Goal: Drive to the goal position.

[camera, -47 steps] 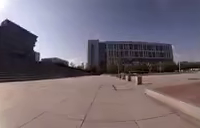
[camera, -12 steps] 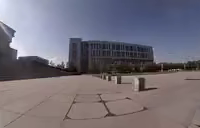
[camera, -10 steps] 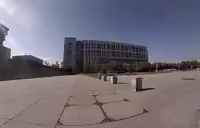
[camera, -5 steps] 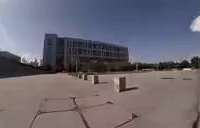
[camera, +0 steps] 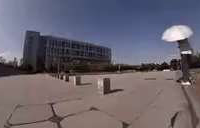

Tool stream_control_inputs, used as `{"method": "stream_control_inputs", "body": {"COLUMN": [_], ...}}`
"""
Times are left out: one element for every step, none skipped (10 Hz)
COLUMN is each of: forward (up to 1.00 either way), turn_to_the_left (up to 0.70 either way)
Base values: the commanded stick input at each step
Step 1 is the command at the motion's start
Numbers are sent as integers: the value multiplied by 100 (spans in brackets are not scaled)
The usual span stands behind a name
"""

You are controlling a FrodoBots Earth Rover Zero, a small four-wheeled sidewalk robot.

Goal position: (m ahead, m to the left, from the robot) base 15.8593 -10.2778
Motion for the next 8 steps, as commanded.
{"method": "stream_control_inputs", "body": {"forward": [70, 70, 70, 70, 70, 70, 70, 70], "turn_to_the_left": [0, 0, 0, 0, 0, 0, -10, -27]}}
